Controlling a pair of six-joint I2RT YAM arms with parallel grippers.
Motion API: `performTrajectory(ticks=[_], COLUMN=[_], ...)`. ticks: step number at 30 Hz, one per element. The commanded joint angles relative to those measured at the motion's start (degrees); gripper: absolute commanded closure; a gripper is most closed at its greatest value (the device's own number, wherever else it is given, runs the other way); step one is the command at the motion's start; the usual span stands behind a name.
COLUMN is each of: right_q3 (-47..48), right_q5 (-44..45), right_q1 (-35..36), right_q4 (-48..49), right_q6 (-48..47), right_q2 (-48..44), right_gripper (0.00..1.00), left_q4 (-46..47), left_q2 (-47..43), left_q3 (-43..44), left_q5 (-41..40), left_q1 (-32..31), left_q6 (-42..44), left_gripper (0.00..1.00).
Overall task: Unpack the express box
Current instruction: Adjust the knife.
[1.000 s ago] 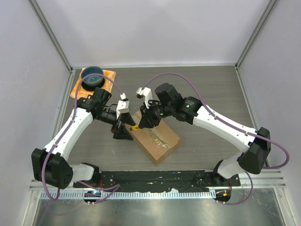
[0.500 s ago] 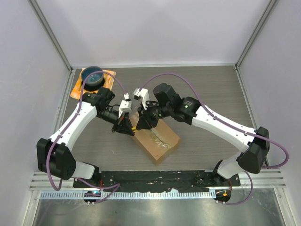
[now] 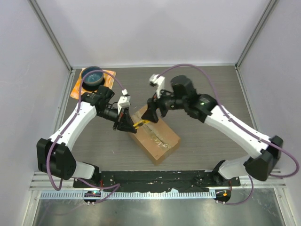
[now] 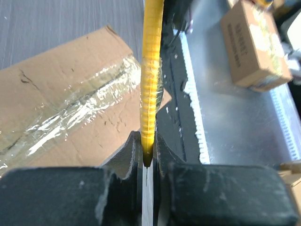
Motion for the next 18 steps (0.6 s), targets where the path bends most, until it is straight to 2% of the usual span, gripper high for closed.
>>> performTrajectory(ticks=[1,2,4,5,6,7,9,10,13,18], right_q3=[-3.1,-3.8,-6.5,-7.6,-9.7,-10.7,-13.6,-14.3,-14.9,-14.6], right_q5=[-4.2,-5.3,-8.7,-9.5,-11.2,-11.9,-13.5,-14.8,-15.7,-13.2], right_q1=[-7.6,-9.4,-10.3,-10.4,-10.5,-10.4,-10.4,-10.4,-10.2,-9.0], right_q4=[8.0,8.3,10.7,11.9,13.5,17.4,22.0,26.3,30.9,33.8], right_q6=[2.4,3.1,5.2,6.0,8.1,9.0,11.8,14.3,16.9,16.9], right_q2=[-10.2,-10.6,-11.1,-11.2,-11.3,-11.7,-11.9,-11.7,-9.7,-7.1], right_gripper=[0.17,0.16,0.16,0.15,0.15,0.15,0.15,0.15,0.15,0.16], left_q4=[4.4,3.5,-4.1,-8.7,-20.0,-26.2,-26.5,-26.5,-26.5,-26.5], left_q2=[1.9,2.6,5.5,6.7,8.2,11.0,12.5,12.3,11.3,10.2], left_q3=[1.7,2.5,5.5,7.0,10.2,11.7,12.9,12.7,12.0,12.6], left_q5=[14.9,16.7,19.6,20.9,21.1,21.5,23.0,23.4,24.1,24.0], left_q1=[5.1,5.7,7.1,7.3,7.3,7.3,7.4,7.5,7.5,7.4], left_q6=[-6.9,-6.1,-1.2,3.7,14.2,21.1,18.4,18.8,20.0,18.4], left_gripper=[1.0,1.0,1.0,1.0,1.0,1.0,1.0,1.0,1.0,1.0])
